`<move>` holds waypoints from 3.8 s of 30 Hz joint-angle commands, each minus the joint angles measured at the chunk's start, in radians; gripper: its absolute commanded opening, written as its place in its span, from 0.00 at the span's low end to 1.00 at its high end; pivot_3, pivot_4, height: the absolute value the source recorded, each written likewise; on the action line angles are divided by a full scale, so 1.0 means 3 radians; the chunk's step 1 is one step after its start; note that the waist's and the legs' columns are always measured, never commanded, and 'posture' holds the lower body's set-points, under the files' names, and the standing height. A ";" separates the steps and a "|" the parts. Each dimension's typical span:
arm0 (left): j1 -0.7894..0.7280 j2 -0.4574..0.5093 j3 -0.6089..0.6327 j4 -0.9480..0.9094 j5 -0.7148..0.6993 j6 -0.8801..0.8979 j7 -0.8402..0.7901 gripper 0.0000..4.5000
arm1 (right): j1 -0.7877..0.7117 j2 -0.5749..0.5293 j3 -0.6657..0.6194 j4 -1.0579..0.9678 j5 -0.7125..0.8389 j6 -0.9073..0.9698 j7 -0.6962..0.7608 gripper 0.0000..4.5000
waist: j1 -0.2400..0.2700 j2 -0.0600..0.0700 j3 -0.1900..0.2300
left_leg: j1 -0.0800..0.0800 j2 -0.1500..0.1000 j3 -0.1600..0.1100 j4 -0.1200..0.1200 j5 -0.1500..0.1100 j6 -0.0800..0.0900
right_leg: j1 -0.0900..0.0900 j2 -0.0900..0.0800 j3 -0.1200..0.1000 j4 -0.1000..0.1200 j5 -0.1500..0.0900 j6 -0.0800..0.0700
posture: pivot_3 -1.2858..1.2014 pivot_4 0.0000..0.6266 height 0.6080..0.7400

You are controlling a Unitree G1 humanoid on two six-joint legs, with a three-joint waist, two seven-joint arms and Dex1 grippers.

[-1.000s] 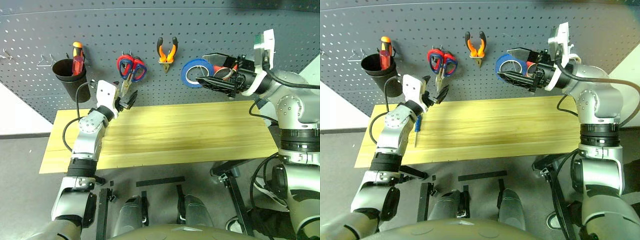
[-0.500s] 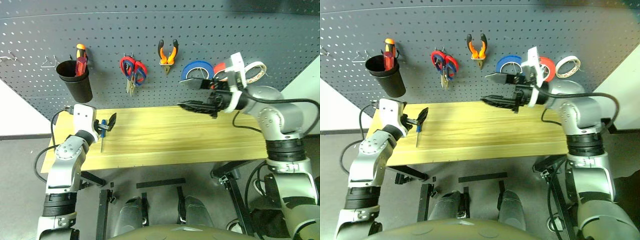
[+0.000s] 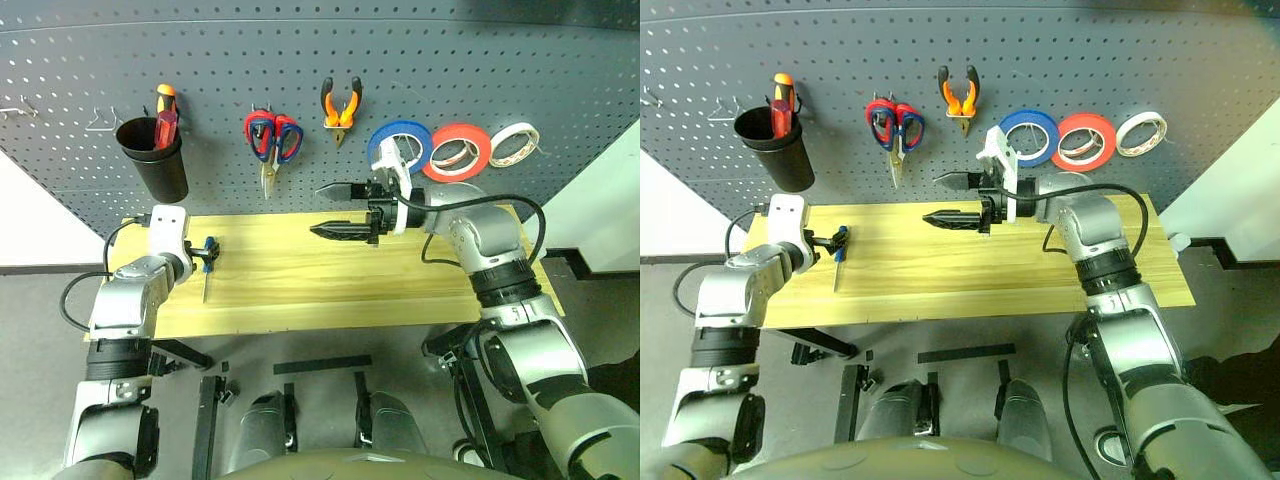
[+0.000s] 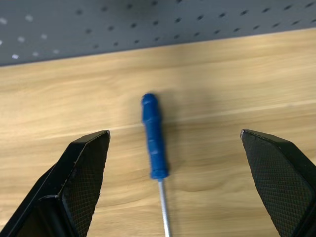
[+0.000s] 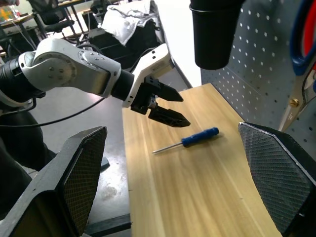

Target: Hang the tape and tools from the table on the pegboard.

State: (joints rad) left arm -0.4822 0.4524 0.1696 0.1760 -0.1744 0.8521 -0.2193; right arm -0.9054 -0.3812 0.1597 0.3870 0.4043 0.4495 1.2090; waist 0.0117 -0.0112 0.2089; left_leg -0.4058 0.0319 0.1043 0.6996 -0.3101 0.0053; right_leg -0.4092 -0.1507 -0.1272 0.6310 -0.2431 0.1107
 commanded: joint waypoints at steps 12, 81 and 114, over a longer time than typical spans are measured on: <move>-0.0663 0.0034 0.0055 0.1117 0.0136 -0.0155 0.0094 0.99 | -0.0148 0.0149 0.0058 0.0294 -0.0292 -0.0349 0.0143 1.00 | 0.0000 -0.0005 0.0306 | -0.0009 -0.0001 0.0002 -0.0004 0.0000 0.0000 | -0.0016 -0.0001 0.0001 0.0004 0.0000 0.0000 | 0.55 0.60 0.99; 0.0652 0.0235 0.0784 -0.1831 -0.1491 -0.1436 -0.1715 0.09 | -0.0192 -0.0375 -0.0884 -0.0688 0.0523 0.0267 0.0174 1.00 | 0.0096 -0.0028 0.0131 | -0.0065 -0.0001 0.0005 -0.0003 0.0003 -0.0005 | -0.0061 -0.0001 -0.0007 -0.0004 0.0001 0.0001 | 0.55 0.18 0.99; -0.0728 0.0476 0.0947 -0.0430 -0.1151 -0.2698 -0.1089 0.09 | -0.0575 -0.0339 -0.1029 -0.0325 0.0662 -0.0033 -0.0103 1.00 | 0.0098 -0.0036 -0.0113 | -0.0054 -0.0001 0.0003 -0.0001 0.0004 -0.0005 | -0.0050 0.0002 -0.0007 -0.0001 0.0002 -0.0001 | 0.57 0.13 0.99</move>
State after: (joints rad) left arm -0.6596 0.5718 0.4455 0.0063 -0.5449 0.1018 -0.5331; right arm -1.0612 -0.4772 -0.1265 0.3181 0.5862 0.4457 1.1847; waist 0.0410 -0.0220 0.1750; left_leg -0.4219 0.0313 0.1053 0.6994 -0.3090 0.0037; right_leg -0.4240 -0.1499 -0.1292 0.6306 -0.2426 0.1106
